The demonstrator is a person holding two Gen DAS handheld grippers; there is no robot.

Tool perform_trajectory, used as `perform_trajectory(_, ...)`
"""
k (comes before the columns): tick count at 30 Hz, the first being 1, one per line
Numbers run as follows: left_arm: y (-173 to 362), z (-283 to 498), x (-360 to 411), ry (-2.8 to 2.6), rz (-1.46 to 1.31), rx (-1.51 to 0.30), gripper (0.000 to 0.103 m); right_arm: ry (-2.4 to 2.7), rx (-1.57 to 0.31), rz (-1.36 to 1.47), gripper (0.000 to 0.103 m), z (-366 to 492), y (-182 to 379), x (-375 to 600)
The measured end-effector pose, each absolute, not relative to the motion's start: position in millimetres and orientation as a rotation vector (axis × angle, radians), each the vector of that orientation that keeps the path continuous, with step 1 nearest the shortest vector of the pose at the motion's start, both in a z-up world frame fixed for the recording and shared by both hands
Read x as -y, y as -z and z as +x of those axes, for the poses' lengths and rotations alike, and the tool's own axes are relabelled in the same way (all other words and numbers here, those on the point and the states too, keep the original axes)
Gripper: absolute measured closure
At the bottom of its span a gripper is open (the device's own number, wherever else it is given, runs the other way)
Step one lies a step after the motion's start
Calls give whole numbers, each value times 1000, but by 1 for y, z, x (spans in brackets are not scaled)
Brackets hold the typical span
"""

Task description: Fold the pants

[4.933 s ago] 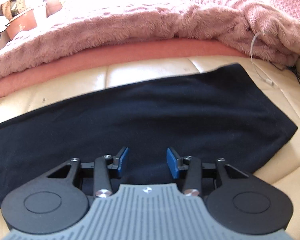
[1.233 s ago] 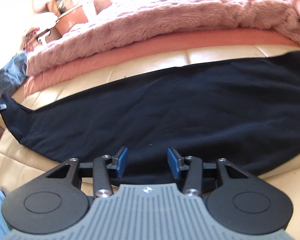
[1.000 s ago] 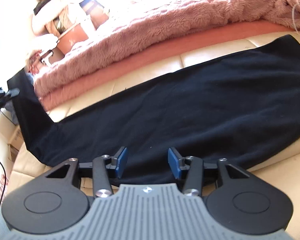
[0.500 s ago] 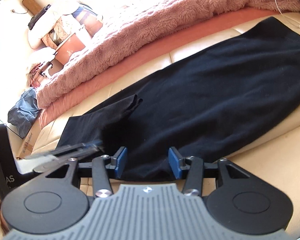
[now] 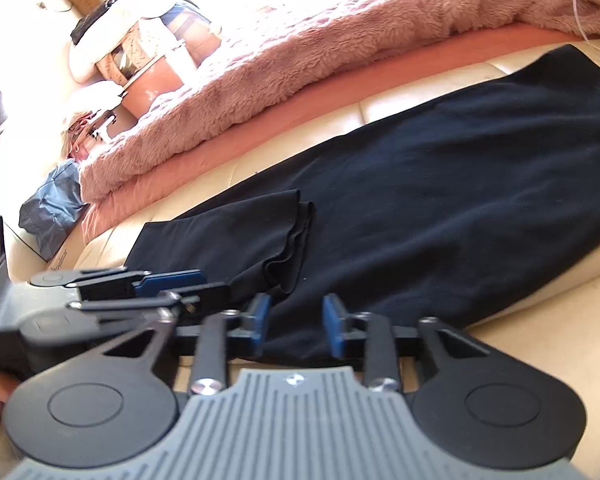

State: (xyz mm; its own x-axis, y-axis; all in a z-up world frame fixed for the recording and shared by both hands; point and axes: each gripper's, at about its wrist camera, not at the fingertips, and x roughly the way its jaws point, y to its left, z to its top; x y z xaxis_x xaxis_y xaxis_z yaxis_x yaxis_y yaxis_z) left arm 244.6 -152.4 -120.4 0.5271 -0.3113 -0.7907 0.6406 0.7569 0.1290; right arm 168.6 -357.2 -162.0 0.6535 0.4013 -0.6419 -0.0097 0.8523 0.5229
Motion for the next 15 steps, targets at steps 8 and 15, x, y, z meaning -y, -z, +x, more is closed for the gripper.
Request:
perform_trajectory(8,141,240,173,621,554,-805,66,-315,-829,548,86,195,177,349)
perform_trajectory(15,135,254,168,657,436,-885,86,-333,-849,554,86,204,191,352)
